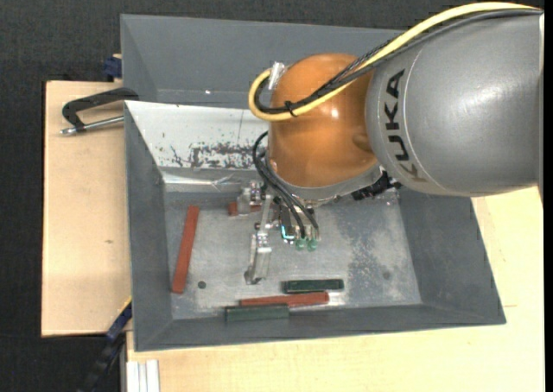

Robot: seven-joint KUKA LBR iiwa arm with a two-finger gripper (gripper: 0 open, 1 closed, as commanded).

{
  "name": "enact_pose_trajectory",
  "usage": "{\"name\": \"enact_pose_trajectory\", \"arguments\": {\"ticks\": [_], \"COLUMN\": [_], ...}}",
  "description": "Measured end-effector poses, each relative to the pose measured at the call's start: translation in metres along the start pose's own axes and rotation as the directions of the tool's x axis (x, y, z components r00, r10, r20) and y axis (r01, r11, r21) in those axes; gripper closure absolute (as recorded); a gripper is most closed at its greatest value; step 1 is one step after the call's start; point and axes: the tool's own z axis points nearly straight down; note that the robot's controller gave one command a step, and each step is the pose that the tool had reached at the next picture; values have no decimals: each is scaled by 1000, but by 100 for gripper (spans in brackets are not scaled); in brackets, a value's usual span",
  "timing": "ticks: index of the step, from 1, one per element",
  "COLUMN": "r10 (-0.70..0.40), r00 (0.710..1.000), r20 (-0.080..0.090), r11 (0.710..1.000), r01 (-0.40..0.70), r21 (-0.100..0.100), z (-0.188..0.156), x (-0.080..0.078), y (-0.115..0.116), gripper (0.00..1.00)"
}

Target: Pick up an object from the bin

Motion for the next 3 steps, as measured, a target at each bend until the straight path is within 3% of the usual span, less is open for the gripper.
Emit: {"name": "enact_pose_trajectory", "arguments": {"ticks": [1, 2, 3], "r10": [2, 19, -173], "r00": [1000, 1000, 985], "r20": [8, 8, 7], "r11": [1000, 1000, 985], "r01": [-2, -19, 173], "r21": [-2, -2, 1], "z": [-4, 21, 38], "x": [-2, 3, 5], "y": [-1, -29, -48], "gripper": [0, 0, 0]}}
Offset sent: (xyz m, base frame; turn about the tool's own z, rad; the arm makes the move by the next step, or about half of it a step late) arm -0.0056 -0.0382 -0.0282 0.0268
